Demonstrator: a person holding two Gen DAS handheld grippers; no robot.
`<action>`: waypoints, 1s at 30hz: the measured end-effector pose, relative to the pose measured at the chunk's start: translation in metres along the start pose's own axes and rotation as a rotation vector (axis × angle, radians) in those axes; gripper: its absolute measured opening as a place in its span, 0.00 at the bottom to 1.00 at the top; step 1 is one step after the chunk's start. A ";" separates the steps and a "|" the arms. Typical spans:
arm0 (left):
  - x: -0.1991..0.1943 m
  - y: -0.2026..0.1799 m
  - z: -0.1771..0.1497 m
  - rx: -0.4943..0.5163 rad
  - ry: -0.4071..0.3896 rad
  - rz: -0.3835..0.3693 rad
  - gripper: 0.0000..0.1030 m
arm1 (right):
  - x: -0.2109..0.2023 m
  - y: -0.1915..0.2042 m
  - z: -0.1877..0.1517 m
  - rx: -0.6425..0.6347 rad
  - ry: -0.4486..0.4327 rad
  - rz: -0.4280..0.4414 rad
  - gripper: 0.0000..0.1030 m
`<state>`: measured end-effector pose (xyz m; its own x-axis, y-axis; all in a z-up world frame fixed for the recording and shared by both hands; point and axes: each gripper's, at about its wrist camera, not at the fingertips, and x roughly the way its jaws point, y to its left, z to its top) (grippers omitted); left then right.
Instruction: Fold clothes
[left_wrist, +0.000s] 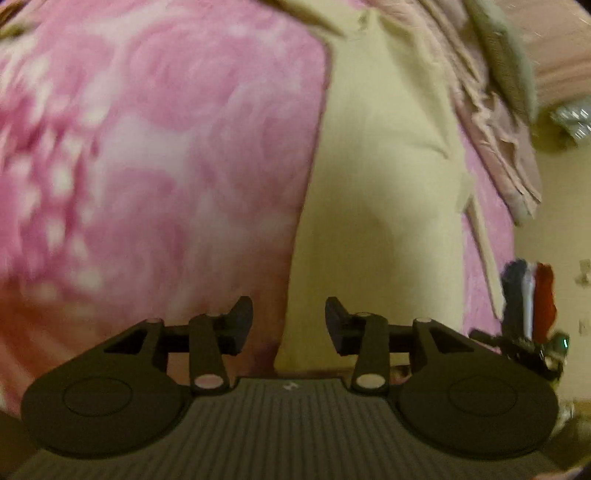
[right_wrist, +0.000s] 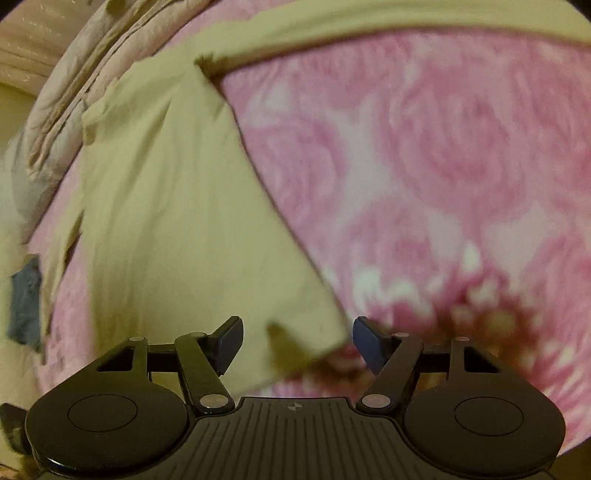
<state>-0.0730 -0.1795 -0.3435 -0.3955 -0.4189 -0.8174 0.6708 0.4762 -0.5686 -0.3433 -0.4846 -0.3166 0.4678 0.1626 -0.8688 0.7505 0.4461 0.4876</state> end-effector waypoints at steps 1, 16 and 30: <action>0.000 -0.001 -0.004 -0.015 -0.013 0.017 0.36 | 0.002 0.000 -0.001 -0.009 0.000 0.000 0.68; 0.016 -0.032 -0.022 0.070 -0.059 0.074 0.08 | 0.022 -0.006 0.010 -0.123 -0.009 0.020 0.04; 0.009 -0.029 -0.024 0.168 -0.018 0.214 0.05 | 0.017 -0.007 -0.031 -0.122 0.076 -0.033 0.03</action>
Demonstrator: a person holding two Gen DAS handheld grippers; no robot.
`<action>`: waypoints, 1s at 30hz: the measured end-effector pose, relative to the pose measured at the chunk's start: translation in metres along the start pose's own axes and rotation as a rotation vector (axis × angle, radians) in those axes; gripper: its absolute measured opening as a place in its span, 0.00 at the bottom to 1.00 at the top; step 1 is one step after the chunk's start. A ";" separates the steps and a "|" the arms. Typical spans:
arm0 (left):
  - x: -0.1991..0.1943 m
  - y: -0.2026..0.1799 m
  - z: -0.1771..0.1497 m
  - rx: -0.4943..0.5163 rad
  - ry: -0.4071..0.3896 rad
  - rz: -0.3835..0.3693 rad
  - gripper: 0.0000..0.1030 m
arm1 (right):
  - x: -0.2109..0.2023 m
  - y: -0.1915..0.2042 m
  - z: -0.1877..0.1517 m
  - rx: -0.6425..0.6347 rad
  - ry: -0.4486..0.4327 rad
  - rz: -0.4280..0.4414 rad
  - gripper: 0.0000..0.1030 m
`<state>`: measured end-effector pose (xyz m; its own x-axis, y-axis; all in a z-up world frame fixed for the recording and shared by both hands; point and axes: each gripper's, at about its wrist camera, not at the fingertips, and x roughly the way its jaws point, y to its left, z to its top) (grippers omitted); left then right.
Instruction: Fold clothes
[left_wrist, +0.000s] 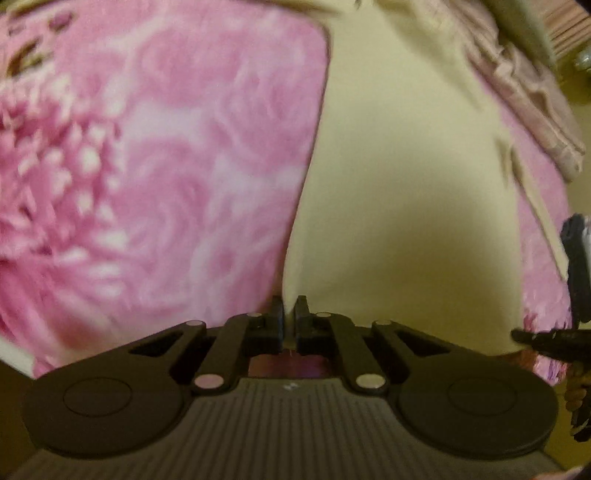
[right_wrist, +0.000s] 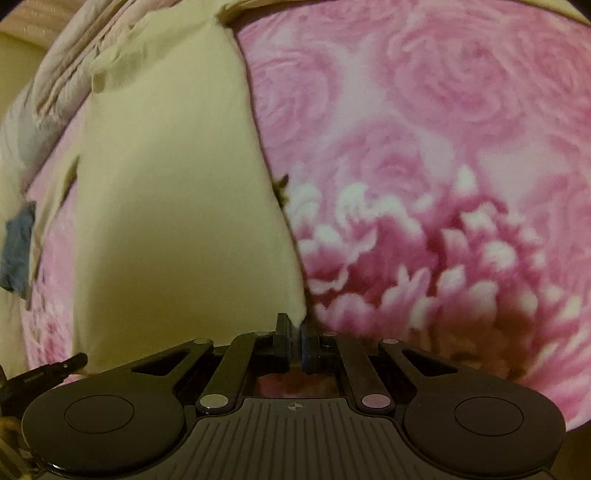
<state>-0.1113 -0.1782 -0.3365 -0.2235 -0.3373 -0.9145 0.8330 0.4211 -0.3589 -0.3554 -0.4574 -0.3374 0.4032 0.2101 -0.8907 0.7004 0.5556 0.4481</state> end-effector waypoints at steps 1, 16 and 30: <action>0.000 -0.003 0.004 0.017 0.017 0.007 0.06 | 0.000 0.003 0.002 -0.019 0.013 -0.009 0.04; -0.001 -0.048 0.294 0.113 -0.173 -0.207 0.34 | -0.024 0.060 0.271 -0.135 -0.241 0.059 0.65; 0.150 -0.118 0.459 -0.204 0.047 -0.280 0.46 | 0.146 0.173 0.454 0.025 0.010 0.332 0.57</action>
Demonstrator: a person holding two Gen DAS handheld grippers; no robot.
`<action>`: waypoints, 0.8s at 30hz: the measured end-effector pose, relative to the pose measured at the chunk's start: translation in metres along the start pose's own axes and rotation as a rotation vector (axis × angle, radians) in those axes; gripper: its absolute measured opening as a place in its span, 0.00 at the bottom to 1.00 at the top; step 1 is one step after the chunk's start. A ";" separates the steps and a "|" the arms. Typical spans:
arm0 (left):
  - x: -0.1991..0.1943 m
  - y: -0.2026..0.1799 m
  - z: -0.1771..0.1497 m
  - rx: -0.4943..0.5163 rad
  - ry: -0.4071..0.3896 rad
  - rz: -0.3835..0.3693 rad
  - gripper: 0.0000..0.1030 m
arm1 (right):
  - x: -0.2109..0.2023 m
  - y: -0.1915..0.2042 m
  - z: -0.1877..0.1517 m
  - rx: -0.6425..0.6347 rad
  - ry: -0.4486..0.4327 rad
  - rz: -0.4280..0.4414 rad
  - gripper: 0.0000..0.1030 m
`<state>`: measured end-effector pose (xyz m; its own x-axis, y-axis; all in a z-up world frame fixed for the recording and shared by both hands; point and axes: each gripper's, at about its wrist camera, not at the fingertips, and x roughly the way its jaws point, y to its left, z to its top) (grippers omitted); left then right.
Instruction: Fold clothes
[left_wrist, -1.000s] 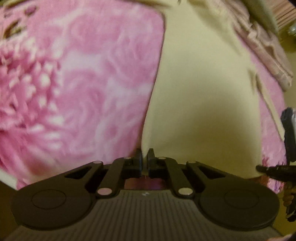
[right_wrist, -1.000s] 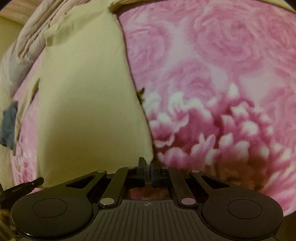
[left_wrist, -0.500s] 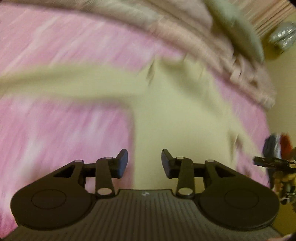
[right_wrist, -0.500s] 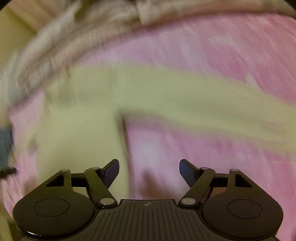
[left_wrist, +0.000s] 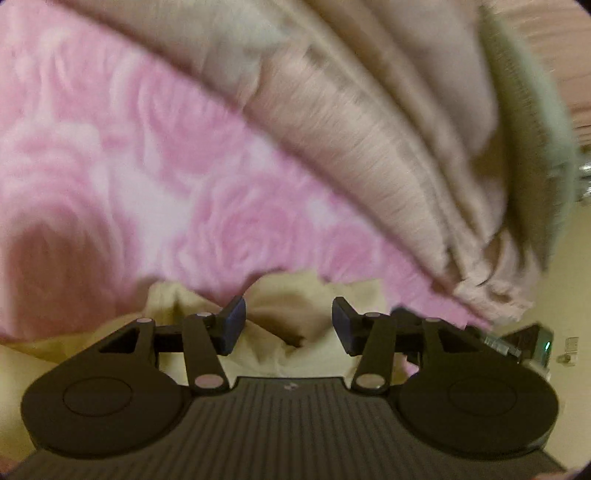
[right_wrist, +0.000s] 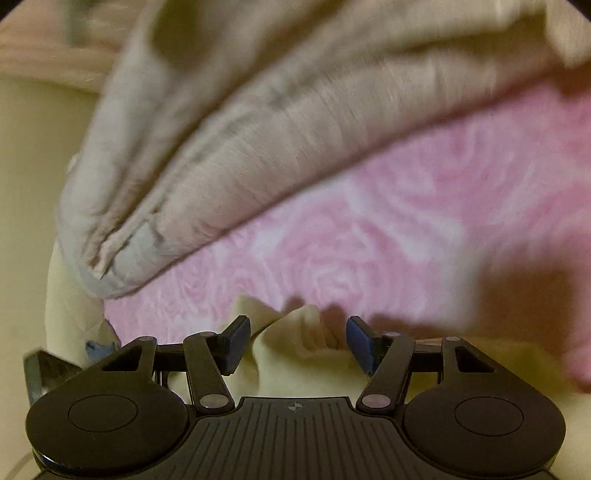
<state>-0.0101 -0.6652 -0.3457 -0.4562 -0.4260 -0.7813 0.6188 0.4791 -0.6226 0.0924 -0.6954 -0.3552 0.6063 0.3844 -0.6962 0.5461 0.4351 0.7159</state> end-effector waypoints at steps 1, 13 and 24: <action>0.006 0.004 0.000 -0.024 0.015 -0.005 0.46 | 0.008 -0.006 0.002 0.038 0.032 0.011 0.40; -0.002 -0.032 -0.005 0.375 -0.391 -0.231 0.04 | -0.049 -0.001 -0.031 -0.352 -0.507 0.070 0.13; -0.023 -0.017 -0.061 0.462 -0.315 -0.130 0.12 | -0.058 0.011 -0.067 -0.515 -0.334 -0.169 0.53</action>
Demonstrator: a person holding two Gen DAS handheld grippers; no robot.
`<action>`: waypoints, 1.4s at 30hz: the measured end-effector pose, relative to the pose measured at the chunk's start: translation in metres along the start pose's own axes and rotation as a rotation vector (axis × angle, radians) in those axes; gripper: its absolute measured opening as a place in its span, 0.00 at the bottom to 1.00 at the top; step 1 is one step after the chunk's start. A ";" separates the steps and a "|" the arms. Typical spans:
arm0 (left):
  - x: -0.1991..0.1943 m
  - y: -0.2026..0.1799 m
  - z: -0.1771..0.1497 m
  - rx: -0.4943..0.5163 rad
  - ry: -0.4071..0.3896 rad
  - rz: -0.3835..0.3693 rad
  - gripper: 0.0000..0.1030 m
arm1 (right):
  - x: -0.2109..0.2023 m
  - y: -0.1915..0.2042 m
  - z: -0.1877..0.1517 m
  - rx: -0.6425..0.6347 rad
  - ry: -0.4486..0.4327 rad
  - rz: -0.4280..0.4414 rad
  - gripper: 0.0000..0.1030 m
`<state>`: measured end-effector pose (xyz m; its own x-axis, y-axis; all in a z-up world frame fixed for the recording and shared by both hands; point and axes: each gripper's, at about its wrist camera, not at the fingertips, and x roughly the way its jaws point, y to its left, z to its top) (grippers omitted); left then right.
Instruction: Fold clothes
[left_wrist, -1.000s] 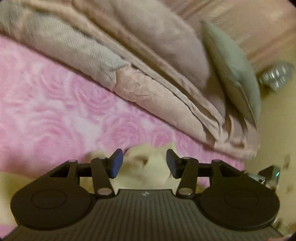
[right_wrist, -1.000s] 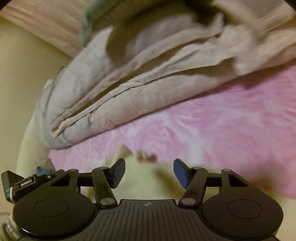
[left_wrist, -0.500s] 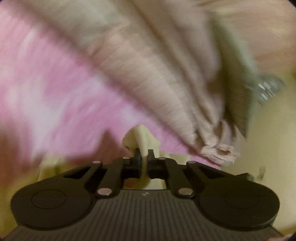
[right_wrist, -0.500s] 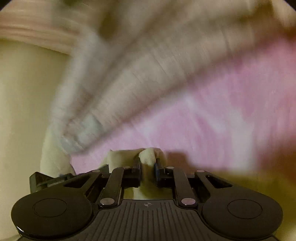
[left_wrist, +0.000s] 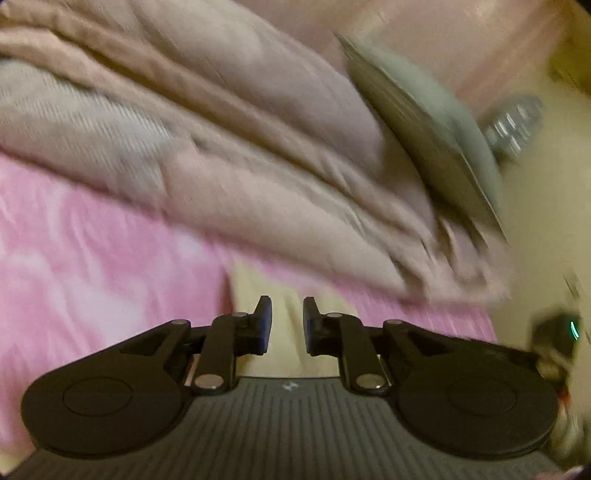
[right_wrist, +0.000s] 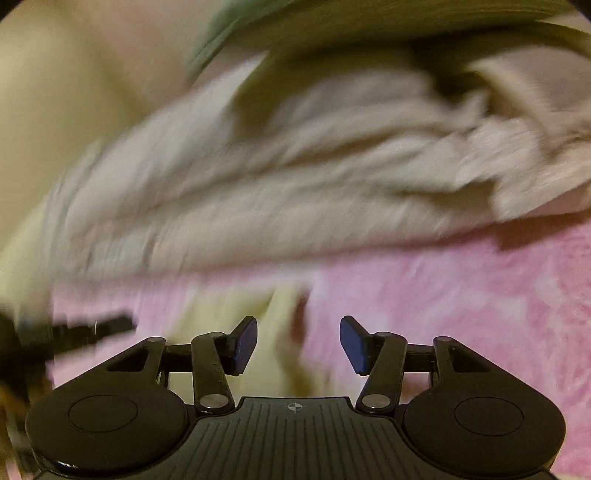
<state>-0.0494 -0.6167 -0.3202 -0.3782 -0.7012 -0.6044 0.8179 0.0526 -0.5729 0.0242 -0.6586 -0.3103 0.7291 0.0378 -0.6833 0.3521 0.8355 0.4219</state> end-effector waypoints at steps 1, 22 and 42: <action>0.002 -0.004 -0.013 0.035 0.047 -0.003 0.12 | 0.008 0.011 -0.007 -0.058 0.043 0.000 0.53; -0.278 0.116 -0.137 -0.409 -0.172 0.718 0.32 | 0.014 0.100 -0.092 -0.026 0.189 -0.154 0.53; -0.292 0.249 -0.084 -0.397 -0.092 0.725 0.03 | 0.079 0.162 -0.103 -0.106 0.258 -0.318 0.66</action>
<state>0.2281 -0.3389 -0.3323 0.2353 -0.4513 -0.8608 0.6246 0.7488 -0.2218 0.0786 -0.4644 -0.3574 0.4185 -0.1058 -0.9020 0.4634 0.8791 0.1119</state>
